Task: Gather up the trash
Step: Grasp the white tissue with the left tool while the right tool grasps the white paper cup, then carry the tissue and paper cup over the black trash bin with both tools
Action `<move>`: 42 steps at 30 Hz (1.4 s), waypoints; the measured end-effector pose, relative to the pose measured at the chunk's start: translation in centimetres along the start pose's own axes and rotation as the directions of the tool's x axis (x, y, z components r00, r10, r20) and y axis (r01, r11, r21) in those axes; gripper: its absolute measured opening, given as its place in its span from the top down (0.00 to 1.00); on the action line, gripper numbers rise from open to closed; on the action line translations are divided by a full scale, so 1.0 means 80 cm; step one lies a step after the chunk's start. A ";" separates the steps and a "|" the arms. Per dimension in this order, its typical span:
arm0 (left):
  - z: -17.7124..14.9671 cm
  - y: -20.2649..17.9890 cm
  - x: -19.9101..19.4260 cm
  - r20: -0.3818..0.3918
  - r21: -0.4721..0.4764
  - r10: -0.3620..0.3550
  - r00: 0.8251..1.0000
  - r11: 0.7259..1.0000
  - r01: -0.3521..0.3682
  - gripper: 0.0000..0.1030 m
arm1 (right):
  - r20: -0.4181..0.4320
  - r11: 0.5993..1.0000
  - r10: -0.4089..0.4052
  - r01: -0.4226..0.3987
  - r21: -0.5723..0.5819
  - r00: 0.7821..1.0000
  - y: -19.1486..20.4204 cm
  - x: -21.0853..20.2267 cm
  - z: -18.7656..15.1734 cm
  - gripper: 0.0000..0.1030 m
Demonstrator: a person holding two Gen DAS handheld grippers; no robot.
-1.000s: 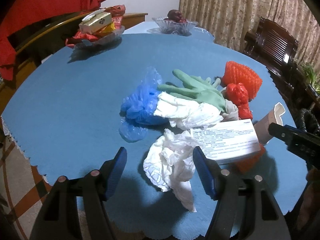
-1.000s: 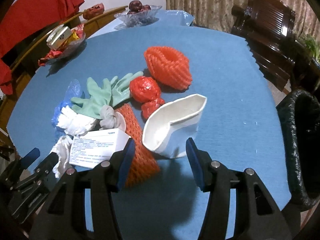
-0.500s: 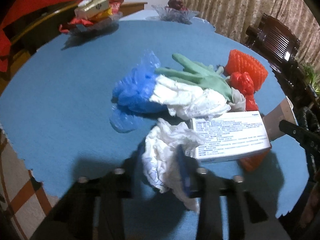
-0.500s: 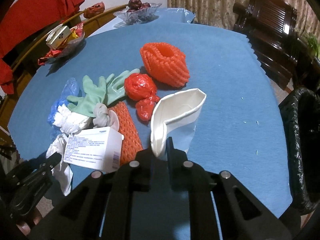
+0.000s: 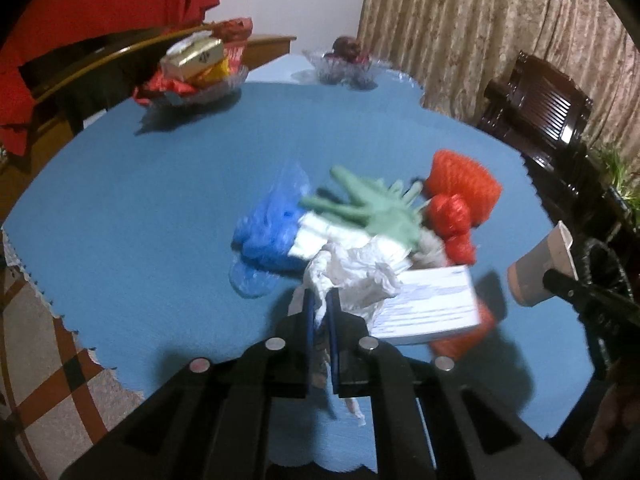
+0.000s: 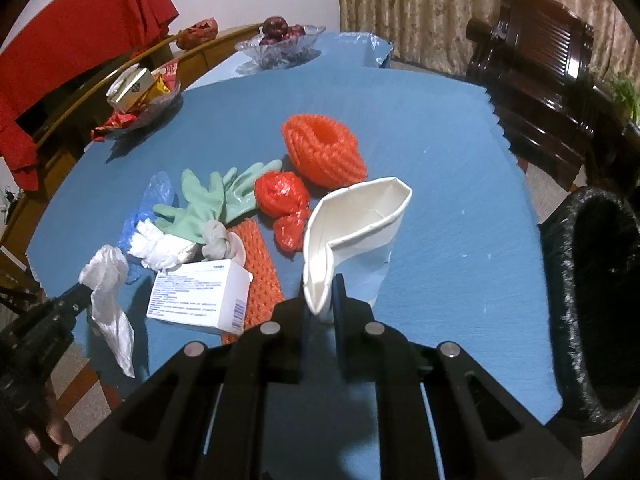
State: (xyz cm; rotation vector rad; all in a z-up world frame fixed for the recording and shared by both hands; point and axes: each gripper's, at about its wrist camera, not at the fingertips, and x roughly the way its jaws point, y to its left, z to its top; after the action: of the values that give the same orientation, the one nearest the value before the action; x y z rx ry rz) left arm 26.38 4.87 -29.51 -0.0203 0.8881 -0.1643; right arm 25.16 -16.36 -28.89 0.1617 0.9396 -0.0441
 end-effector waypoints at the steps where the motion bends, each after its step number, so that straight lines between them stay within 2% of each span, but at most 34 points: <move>1: 0.002 -0.005 -0.007 0.007 0.003 -0.001 1.000 1.000 0.001 0.94 | 0.005 1.000 0.000 0.000 -0.002 1.000 -0.002 -0.005 0.001 0.91; 8: 0.006 -0.056 -0.035 0.022 0.046 -0.016 1.000 0.999 0.015 0.94 | 0.039 1.000 -0.004 0.003 0.006 0.999 -0.027 -0.043 0.002 0.91; 17: 0.011 -0.132 -0.058 0.026 0.082 -0.046 0.999 0.996 0.044 0.94 | 0.068 0.999 -0.035 0.032 0.033 0.997 -0.085 -0.085 -0.003 0.91; 25: 0.011 -0.215 -0.070 0.029 0.119 -0.062 0.998 0.991 0.058 0.94 | 0.055 0.997 -0.061 0.058 0.058 0.997 -0.155 -0.115 -0.015 0.91; 36: 0.002 -0.325 -0.075 0.012 0.179 -0.131 0.991 0.976 0.126 0.94 | 0.060 0.986 -0.147 0.141 0.087 0.987 -0.256 -0.150 -0.030 0.91; 42: -0.003 -0.392 -0.068 -0.006 0.201 -0.164 0.986 0.966 0.161 0.94 | 0.041 0.982 -0.159 0.154 0.110 0.986 -0.313 -0.153 -0.042 0.91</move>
State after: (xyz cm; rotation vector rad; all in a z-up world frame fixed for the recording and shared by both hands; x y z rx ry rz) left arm 18.60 -25.26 -22.79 0.0946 0.8551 -0.4067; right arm 12.56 -40.93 -23.90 0.1842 0.8997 -0.2431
